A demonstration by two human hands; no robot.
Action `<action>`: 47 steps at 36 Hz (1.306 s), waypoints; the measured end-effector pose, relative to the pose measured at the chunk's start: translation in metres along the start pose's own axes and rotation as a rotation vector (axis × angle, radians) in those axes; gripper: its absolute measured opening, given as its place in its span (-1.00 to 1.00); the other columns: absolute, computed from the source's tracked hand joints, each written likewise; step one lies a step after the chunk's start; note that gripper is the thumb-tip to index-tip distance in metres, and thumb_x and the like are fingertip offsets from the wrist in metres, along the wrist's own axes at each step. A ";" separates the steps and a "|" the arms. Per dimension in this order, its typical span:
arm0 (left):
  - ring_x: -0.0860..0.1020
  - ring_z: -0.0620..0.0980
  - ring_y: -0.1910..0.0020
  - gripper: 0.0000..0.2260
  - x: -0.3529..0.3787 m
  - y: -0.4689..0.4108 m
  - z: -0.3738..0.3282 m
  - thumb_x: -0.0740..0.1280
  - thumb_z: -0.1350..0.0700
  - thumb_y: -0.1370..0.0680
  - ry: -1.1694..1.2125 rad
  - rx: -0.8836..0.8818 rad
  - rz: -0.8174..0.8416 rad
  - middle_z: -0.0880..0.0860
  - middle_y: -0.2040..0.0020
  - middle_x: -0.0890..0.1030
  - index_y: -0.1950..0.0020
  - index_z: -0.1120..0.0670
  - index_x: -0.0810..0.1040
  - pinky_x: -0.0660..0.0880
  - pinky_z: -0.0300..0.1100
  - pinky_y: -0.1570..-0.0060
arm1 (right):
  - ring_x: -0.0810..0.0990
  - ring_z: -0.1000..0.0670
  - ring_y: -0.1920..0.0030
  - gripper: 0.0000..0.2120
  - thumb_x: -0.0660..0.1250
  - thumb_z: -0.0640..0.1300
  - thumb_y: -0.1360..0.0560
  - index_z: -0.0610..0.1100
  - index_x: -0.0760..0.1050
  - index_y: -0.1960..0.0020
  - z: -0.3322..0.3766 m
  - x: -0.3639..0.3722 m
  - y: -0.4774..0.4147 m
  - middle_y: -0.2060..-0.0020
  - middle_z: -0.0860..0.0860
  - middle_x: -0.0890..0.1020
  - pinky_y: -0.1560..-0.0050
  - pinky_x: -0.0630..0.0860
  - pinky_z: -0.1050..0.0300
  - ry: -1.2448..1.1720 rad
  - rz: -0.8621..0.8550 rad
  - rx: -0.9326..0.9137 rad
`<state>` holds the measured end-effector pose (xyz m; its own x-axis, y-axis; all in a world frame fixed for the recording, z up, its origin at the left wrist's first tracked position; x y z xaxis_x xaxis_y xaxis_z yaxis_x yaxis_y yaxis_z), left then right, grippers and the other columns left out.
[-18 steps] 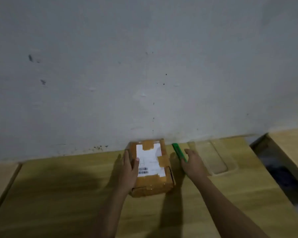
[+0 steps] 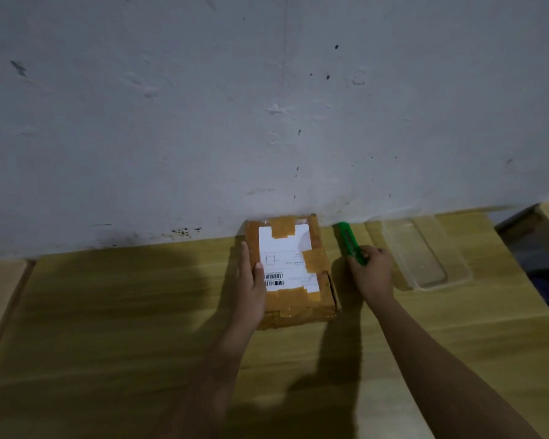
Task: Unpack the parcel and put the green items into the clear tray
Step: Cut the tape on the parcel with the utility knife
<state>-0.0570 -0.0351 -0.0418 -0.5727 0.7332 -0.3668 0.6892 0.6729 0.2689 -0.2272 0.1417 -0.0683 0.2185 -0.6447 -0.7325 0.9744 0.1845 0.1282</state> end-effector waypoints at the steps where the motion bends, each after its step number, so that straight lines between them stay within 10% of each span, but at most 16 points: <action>1: 0.43 -0.32 0.19 -0.53 0.000 0.000 -0.001 0.03 0.10 -0.64 -0.003 0.001 -0.004 0.05 -0.48 0.23 -0.51 -0.03 -0.06 0.42 -0.54 0.45 | 0.54 -0.18 0.03 -0.64 0.33 -0.20 -0.48 -0.28 0.47 -0.25 0.004 -0.004 0.003 -0.09 -0.24 0.50 0.02 0.46 0.09 -0.036 -0.018 -0.007; 16: 0.52 -0.17 0.05 -0.52 0.003 -0.005 0.016 0.03 0.04 -0.63 0.025 -0.019 0.014 0.09 -0.48 0.22 -0.50 -0.12 -0.10 0.46 -0.44 0.45 | 0.52 0.01 0.11 -0.57 0.46 -0.15 -0.38 -0.22 0.52 -0.22 0.067 0.016 0.058 0.07 -0.07 0.49 0.12 0.47 0.30 -0.148 0.001 -0.127; 19: 0.51 -0.01 -0.16 -0.51 0.006 -0.009 0.021 0.04 0.04 -0.63 0.075 -0.037 0.033 0.08 -0.49 0.21 -0.49 -0.17 -0.11 0.51 -0.33 0.27 | 0.44 -0.03 -0.14 -0.46 0.46 -0.04 -0.39 -0.17 0.43 -0.31 0.066 0.017 0.063 -0.08 -0.09 0.43 -0.09 0.52 0.17 -0.103 -0.010 -0.154; 31: 0.50 -0.25 0.17 -0.52 0.007 0.007 0.011 0.04 0.09 -0.64 0.168 -0.056 0.027 -0.11 -0.12 0.37 -0.51 -0.09 -0.08 0.47 -0.48 0.44 | 0.21 -0.09 -0.47 -0.53 -0.05 0.04 -0.63 0.00 0.03 -0.51 0.030 0.043 0.060 -0.50 -0.07 0.19 -0.36 0.23 0.09 -0.457 0.468 0.091; 47: 0.51 -0.18 0.00 -0.51 0.002 0.101 0.060 0.06 0.09 -0.63 0.252 -0.091 0.059 -0.03 -0.40 0.31 -0.49 -0.14 -0.07 0.51 -0.38 0.25 | 0.23 -0.05 -0.46 -0.55 0.00 -0.01 -0.63 -0.02 0.09 -0.49 -0.016 0.028 0.162 -0.48 -0.05 0.22 -0.30 0.23 0.19 -0.526 0.418 0.130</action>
<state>0.0383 0.0281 -0.0688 -0.6330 0.7651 -0.1184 0.6882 0.6261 0.3666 -0.0636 0.1654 -0.0784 0.5423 -0.8194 -0.1856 0.7938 0.4272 0.4329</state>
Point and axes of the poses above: each hand's wrist, its own y-axis away from the middle knuckle, its own x-axis out of the palm, z = x × y, the point moved 7 cm from there along -y, towards the middle knuckle
